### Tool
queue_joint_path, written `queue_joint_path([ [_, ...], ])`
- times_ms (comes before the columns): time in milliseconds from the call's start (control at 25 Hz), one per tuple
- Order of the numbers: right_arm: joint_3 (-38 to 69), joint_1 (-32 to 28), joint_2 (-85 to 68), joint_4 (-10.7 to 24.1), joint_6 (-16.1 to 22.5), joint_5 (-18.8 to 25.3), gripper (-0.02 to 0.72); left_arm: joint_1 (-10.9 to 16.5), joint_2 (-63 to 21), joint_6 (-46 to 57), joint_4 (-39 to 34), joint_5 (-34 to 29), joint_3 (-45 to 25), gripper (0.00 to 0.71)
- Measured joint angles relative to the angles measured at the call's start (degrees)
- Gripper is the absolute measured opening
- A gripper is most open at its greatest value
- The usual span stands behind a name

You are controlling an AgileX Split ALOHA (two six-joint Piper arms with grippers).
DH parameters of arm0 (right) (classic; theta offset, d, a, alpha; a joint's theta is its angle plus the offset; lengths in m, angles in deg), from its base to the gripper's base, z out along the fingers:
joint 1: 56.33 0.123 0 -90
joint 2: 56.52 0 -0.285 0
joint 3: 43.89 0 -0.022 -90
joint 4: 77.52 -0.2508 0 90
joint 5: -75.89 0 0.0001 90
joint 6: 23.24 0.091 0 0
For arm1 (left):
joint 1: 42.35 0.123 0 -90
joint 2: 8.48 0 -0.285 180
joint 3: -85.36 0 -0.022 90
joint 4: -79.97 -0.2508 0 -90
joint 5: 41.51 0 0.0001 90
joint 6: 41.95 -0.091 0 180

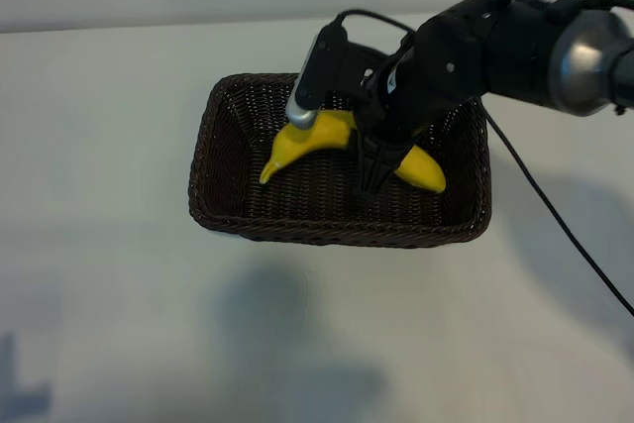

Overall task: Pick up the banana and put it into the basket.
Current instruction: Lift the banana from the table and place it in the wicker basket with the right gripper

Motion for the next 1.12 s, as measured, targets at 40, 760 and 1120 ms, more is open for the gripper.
queue_joint_path([
  [40,0.0,0.0,0.42,0.0,0.0,0.0,0.418,0.0,0.0,0.0,0.0,0.0,0.0,0.55],
  [760,0.0,0.0,0.15,-1.49,-0.01,-0.39,0.638,0.0,0.0,0.0,0.0,0.0,0.0,0.55],
  [1120,-3.18,0.04,-4.29,-1.7,8.1,7.45,0.626,0.0,0.0,0.0,0.0,0.0,0.0,0.55],
])
